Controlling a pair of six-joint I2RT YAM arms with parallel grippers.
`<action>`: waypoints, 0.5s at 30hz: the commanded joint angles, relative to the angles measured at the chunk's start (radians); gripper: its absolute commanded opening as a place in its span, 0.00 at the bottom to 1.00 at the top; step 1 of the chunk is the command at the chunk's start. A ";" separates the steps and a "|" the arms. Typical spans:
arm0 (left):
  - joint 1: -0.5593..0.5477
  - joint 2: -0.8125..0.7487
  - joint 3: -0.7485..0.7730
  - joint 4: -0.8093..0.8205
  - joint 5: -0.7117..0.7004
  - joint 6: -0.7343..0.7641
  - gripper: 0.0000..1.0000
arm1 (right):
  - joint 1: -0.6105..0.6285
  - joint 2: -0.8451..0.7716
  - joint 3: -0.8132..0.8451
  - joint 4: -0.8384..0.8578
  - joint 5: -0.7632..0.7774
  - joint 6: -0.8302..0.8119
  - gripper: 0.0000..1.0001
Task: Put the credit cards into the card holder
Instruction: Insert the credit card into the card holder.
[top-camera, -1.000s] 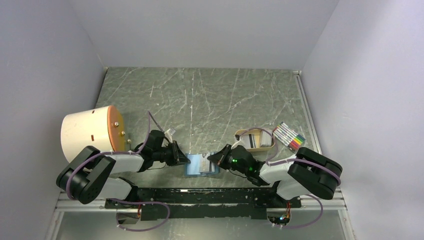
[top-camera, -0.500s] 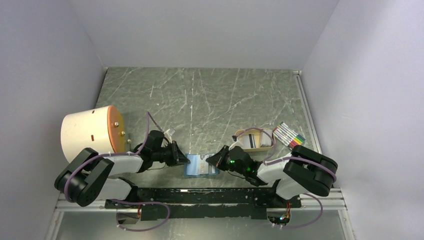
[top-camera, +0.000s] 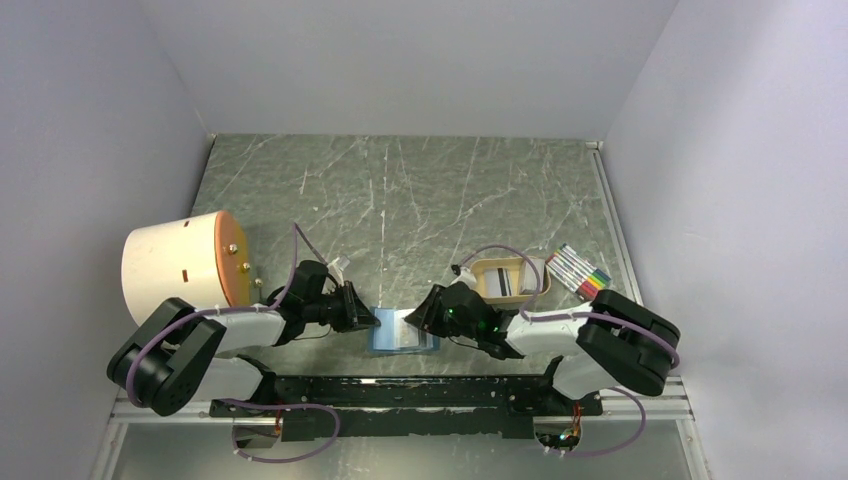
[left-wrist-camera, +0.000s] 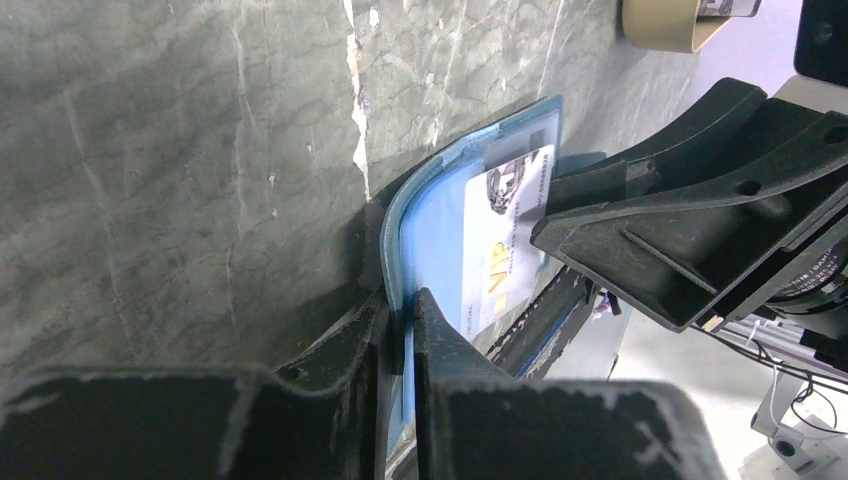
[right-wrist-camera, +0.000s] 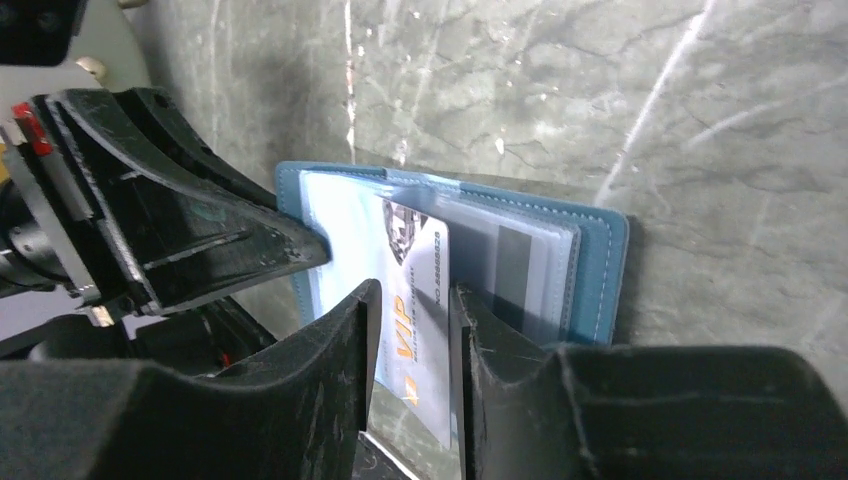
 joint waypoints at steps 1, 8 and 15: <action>0.001 -0.003 0.001 0.018 -0.014 -0.004 0.15 | 0.007 -0.030 0.017 -0.193 0.026 -0.048 0.36; 0.002 0.008 -0.002 0.041 -0.001 -0.016 0.15 | 0.011 0.004 0.082 -0.255 -0.017 -0.063 0.38; 0.001 -0.016 0.003 0.046 0.016 -0.038 0.16 | 0.024 0.051 0.100 -0.191 -0.078 -0.047 0.38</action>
